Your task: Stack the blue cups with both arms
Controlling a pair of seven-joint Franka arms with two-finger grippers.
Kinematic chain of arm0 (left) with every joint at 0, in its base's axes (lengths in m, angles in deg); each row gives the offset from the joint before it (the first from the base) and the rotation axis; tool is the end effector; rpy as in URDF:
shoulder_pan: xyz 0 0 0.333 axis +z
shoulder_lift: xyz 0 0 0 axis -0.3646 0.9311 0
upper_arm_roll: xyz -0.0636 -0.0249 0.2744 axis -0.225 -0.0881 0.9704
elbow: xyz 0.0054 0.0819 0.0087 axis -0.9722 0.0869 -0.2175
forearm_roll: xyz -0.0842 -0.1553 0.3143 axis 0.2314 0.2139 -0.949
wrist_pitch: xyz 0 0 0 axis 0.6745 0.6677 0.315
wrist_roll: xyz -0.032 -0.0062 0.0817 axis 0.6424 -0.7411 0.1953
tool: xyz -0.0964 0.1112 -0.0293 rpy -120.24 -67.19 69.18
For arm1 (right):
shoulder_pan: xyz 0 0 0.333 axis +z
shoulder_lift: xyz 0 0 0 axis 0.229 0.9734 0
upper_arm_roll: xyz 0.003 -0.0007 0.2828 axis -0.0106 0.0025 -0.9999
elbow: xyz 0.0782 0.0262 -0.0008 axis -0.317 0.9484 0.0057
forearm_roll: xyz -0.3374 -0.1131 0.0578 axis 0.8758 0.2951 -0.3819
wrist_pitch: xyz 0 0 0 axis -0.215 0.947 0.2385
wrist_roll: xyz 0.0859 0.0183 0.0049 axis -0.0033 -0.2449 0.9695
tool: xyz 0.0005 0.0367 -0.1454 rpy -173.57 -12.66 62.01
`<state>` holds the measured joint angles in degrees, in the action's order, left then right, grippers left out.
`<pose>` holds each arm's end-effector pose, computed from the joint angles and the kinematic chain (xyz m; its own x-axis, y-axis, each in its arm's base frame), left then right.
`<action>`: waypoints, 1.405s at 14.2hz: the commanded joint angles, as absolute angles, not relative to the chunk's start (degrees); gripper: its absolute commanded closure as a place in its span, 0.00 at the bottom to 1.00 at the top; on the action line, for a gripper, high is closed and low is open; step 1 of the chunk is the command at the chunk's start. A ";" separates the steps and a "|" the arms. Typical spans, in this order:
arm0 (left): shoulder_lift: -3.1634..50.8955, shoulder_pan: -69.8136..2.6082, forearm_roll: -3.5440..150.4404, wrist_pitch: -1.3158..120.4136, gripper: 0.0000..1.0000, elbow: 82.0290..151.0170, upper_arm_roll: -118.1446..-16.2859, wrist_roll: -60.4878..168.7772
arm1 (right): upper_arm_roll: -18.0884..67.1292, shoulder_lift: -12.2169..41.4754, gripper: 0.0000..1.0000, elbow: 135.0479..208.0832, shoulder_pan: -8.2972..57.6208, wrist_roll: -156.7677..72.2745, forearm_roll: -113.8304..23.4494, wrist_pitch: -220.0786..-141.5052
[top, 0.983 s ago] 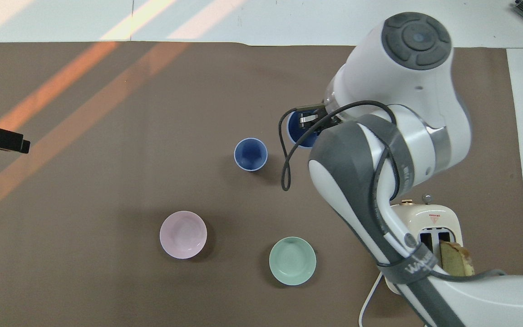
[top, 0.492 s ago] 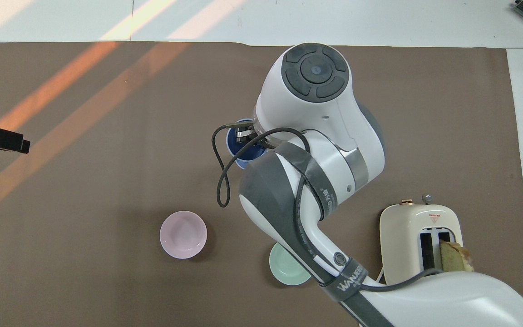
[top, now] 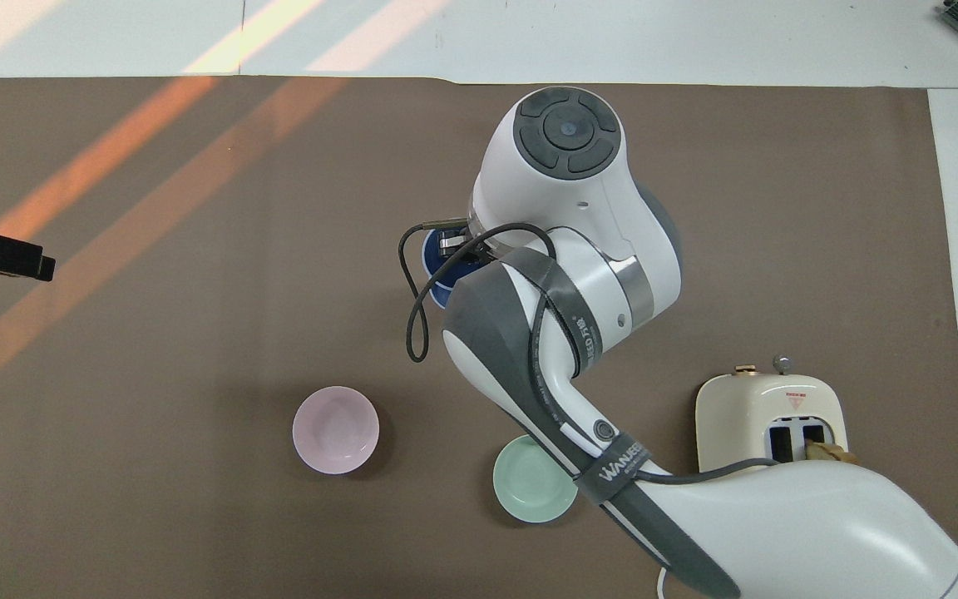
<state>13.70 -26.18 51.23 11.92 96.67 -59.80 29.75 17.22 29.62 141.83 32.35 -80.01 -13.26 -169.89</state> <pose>0.5228 -0.0115 0.5570 0.9862 -0.1618 0.0358 -0.1634 -0.9854 0.0477 0.5732 0.3420 0.3932 0.9993 0.0381 -0.0033 0.0375 -0.9924 -0.1172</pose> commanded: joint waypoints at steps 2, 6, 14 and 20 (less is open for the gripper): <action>12.75 -25.25 50.42 11.34 0.00 97.15 -60.67 30.00 | 16.60 28.91 1.00 145.86 31.69 -80.39 -12.76 -172.36; 12.75 -25.25 50.42 11.34 0.00 97.15 -60.67 30.00 | 16.60 28.82 0.81 147.00 31.61 -80.57 -12.84 -172.62; 12.75 -25.25 50.42 11.34 0.00 97.15 -60.67 30.00 | 16.34 23.30 0.00 144.46 27.66 -79.86 -12.40 -165.08; 12.75 -25.25 50.42 11.25 0.00 97.15 -60.67 30.00 | 16.95 10.21 0.00 143.75 14.84 -60.04 -12.14 -152.60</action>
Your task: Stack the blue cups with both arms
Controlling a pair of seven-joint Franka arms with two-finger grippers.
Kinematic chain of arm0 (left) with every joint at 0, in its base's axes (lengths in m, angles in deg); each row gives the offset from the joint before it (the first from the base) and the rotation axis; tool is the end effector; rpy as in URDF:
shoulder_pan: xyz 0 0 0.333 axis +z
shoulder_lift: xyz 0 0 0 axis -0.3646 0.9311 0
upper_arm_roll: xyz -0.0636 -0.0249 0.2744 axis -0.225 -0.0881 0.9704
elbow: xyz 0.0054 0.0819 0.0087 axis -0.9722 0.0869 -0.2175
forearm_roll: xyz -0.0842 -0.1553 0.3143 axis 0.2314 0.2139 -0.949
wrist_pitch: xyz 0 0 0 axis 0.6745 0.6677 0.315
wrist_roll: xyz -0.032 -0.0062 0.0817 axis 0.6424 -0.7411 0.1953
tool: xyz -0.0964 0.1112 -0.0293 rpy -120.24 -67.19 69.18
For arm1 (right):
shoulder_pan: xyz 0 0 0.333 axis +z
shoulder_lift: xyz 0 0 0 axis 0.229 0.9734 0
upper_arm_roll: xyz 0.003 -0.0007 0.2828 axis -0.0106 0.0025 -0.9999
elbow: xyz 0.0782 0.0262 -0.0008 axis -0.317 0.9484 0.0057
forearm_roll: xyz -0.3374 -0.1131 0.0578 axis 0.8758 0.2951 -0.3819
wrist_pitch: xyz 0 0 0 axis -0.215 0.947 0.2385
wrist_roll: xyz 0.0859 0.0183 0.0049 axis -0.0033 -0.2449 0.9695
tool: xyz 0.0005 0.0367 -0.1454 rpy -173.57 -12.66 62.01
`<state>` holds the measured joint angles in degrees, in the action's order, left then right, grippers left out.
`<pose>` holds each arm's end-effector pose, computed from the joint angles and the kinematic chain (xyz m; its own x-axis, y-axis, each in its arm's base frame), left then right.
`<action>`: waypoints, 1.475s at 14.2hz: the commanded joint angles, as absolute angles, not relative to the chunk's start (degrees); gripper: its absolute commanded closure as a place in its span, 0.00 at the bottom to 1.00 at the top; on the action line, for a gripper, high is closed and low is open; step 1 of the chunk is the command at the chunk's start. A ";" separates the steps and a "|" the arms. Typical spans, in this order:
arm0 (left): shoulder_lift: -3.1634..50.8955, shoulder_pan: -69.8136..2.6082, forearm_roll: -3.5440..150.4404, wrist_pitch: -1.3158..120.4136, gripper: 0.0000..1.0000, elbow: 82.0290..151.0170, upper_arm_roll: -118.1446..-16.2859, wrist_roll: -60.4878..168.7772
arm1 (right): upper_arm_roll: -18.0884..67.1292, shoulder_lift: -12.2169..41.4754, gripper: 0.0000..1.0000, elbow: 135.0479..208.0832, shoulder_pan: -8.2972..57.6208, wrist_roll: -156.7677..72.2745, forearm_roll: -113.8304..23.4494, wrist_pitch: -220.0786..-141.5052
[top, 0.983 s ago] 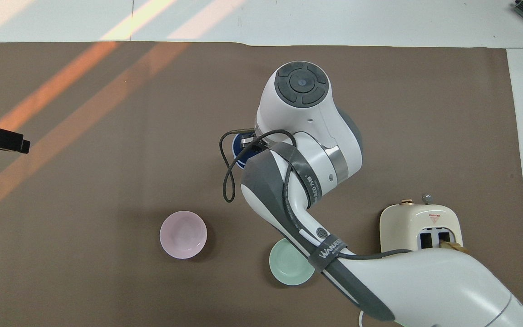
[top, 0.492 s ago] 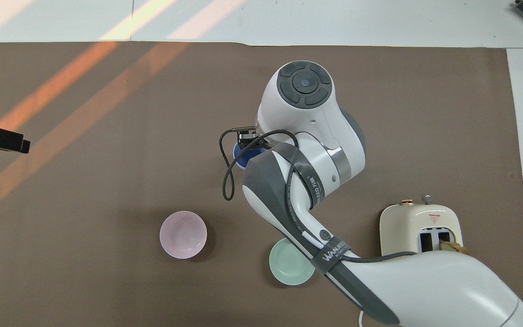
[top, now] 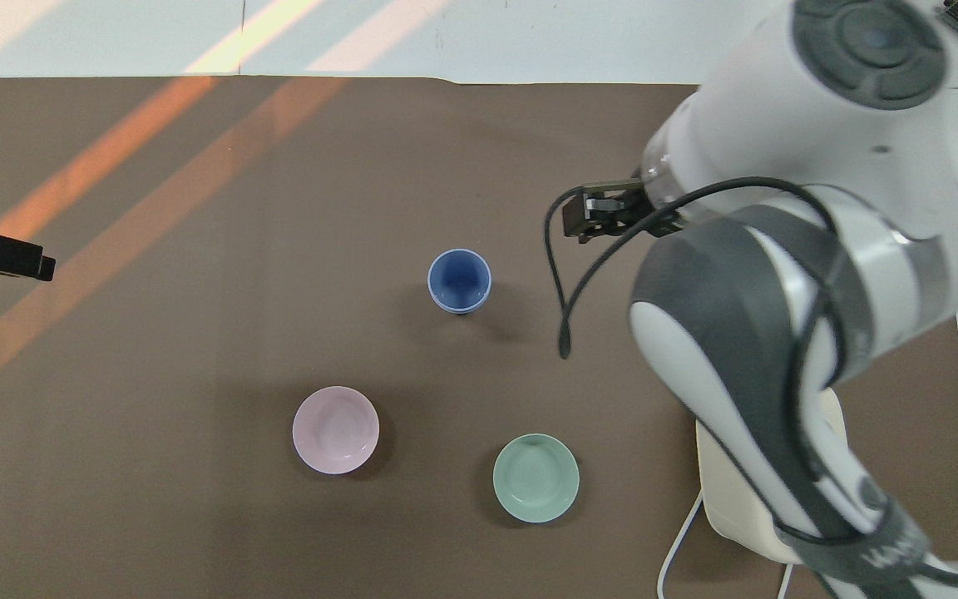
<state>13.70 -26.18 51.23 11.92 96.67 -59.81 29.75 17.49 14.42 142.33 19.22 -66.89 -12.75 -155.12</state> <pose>0.5228 -0.0116 0.5570 0.9862 -0.1619 0.0358 -0.1635 -0.9854 0.0477 0.5661 0.1849 0.5291 0.9979 0.0534 0.0364 0.0549 -0.9975 -0.0436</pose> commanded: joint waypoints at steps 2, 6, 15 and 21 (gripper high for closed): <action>12.75 -25.25 50.42 11.34 0.00 97.15 -60.67 30.00 | 17.13 8.26 0.00 143.66 10.80 -53.45 -11.44 -148.55; 12.75 -25.25 50.42 11.34 0.00 97.15 -60.67 30.00 | 17.31 7.99 0.00 144.01 3.06 -47.87 -11.61 -147.22; 12.75 -25.25 50.42 11.69 0.00 97.06 -60.06 30.09 | 17.48 4.82 0.00 151.66 0.05 -44.36 -12.31 -151.97; 12.75 -25.25 50.33 11.08 0.00 97.15 -60.06 29.91 | 17.39 5.09 0.00 151.49 0.58 -44.36 -12.23 -152.92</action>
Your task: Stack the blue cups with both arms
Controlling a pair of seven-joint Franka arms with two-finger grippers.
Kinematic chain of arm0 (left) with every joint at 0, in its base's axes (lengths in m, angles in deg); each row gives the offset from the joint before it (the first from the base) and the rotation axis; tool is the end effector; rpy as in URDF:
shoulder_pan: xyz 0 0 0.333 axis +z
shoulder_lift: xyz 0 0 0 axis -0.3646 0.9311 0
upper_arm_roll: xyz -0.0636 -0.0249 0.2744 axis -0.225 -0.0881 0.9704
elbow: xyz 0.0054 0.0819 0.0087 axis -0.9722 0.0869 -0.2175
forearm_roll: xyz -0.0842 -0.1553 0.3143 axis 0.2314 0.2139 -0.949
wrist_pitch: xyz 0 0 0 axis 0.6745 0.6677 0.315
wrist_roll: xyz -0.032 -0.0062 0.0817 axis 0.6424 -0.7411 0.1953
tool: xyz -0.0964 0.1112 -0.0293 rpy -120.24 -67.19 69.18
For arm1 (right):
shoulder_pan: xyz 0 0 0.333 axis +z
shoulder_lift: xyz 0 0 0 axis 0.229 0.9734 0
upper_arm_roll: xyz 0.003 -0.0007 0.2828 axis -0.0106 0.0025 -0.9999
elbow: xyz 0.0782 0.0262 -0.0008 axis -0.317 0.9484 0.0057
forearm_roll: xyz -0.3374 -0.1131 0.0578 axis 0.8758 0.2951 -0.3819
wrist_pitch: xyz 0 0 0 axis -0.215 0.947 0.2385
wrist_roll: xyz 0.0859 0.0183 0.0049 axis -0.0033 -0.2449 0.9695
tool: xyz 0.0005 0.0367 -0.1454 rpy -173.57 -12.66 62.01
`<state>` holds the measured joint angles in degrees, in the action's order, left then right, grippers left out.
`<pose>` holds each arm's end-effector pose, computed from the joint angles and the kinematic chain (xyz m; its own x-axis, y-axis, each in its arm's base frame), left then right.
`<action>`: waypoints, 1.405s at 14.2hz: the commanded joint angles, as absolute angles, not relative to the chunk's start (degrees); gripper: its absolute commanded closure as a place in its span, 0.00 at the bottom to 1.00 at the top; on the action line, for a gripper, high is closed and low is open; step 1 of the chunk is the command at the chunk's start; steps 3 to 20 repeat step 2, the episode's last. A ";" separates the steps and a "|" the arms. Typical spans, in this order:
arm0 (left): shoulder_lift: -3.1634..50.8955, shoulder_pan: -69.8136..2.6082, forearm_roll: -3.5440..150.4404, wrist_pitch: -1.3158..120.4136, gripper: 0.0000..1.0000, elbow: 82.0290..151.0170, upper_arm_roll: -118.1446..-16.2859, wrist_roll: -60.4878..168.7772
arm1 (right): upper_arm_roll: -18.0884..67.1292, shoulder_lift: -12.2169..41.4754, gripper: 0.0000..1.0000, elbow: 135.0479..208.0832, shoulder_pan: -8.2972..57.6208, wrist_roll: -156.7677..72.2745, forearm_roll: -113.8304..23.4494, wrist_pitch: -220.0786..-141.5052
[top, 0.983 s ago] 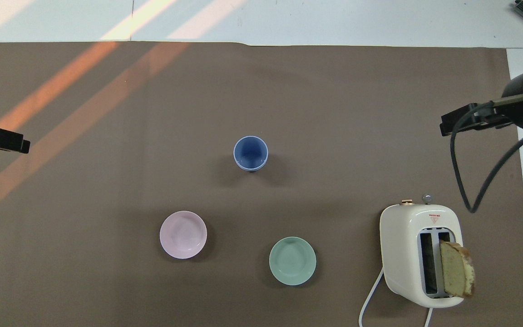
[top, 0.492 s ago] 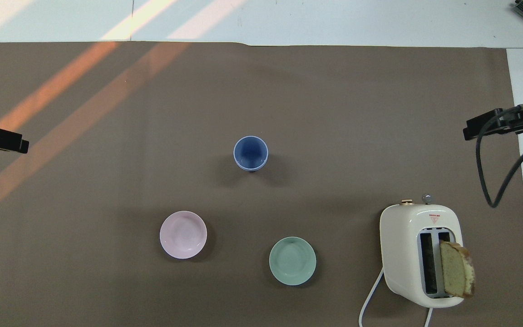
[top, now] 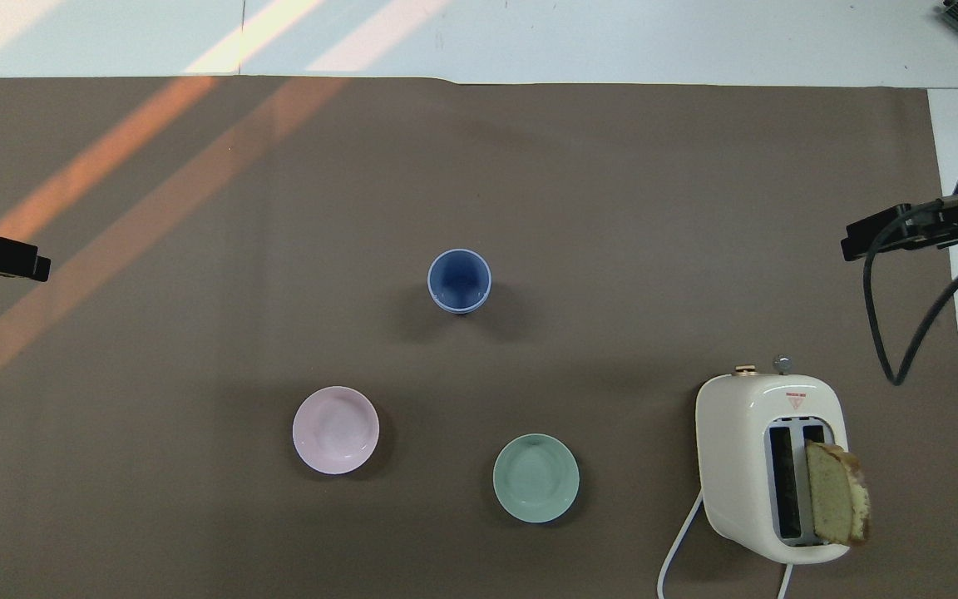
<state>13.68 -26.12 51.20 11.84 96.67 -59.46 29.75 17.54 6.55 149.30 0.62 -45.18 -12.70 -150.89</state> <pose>0.5226 -0.0077 0.5571 0.9873 -0.1549 0.0347 -0.1565 -0.9865 0.0474 0.5501 0.0025 0.5459 0.9934 0.1140 -0.0148 0.1140 -0.9935 0.0013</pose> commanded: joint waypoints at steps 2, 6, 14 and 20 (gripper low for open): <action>12.75 -25.25 50.33 11.08 0.00 97.24 -60.06 29.91 | 17.39 5.09 0.00 151.49 0.67 -44.27 -12.32 -153.72; 12.75 -25.25 50.33 11.08 0.00 97.24 -60.06 29.91 | 17.39 5.09 0.00 151.49 0.67 -44.27 -12.32 -153.72; 12.75 -25.25 50.33 11.08 0.00 97.24 -60.06 29.91 | 17.39 5.09 0.00 151.49 0.67 -44.27 -12.32 -153.72; 12.75 -25.25 50.33 11.08 0.00 97.24 -60.06 29.91 | 17.39 5.09 0.00 151.49 0.67 -44.27 -12.32 -153.72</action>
